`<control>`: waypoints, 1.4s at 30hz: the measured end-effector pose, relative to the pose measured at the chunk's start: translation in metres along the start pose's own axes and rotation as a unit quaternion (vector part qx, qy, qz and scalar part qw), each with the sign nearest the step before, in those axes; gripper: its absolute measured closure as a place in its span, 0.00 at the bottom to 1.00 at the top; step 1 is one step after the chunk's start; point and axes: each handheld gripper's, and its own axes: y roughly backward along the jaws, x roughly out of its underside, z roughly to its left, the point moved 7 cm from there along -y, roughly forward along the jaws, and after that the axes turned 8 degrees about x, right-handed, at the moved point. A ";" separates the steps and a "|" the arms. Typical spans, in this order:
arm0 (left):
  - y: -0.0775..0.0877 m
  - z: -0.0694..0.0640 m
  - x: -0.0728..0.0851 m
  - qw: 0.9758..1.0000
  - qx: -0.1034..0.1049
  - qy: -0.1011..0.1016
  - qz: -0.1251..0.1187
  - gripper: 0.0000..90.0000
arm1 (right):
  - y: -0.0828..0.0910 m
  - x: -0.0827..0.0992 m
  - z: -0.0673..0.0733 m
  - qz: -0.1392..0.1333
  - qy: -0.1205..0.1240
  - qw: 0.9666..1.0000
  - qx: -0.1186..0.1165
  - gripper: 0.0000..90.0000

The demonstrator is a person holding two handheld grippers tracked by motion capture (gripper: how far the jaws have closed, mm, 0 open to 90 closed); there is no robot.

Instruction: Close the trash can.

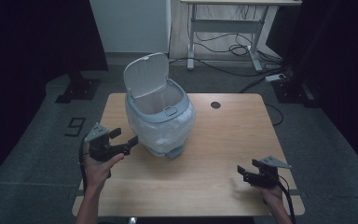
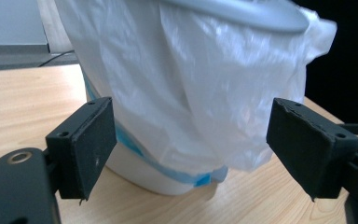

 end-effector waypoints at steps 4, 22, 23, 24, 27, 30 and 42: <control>0.002 -0.001 -0.012 1.000 -0.002 -0.007 -0.007 0.17 | -0.001 0.001 -0.001 0.003 0.000 1.000 0.000 0.24; -0.010 0.012 -0.062 0.999 -0.020 -0.034 -0.016 0.18 | -0.004 0.004 -0.003 0.011 -0.002 1.000 0.002 0.24; -0.011 0.013 -0.064 0.999 -0.020 -0.033 -0.016 0.18 | -0.003 0.004 -0.004 0.012 -0.001 1.000 0.002 0.24; -0.012 0.014 -0.067 0.999 -0.021 -0.034 -0.016 0.18 | -0.003 0.004 -0.004 0.011 -0.002 1.000 0.002 0.24; -0.015 0.017 -0.073 0.999 -0.018 -0.026 -0.018 0.18 | -0.005 0.005 -0.004 0.012 -0.007 1.000 0.001 0.25; -0.016 0.022 -0.079 0.999 -0.022 -0.023 -0.020 0.18 | -0.007 0.006 -0.003 0.017 -0.004 1.000 0.002 0.25; -0.028 0.037 -0.100 0.999 -0.030 -0.029 -0.023 0.18 | -0.007 0.007 -0.006 0.021 -0.015 1.000 -0.003 0.26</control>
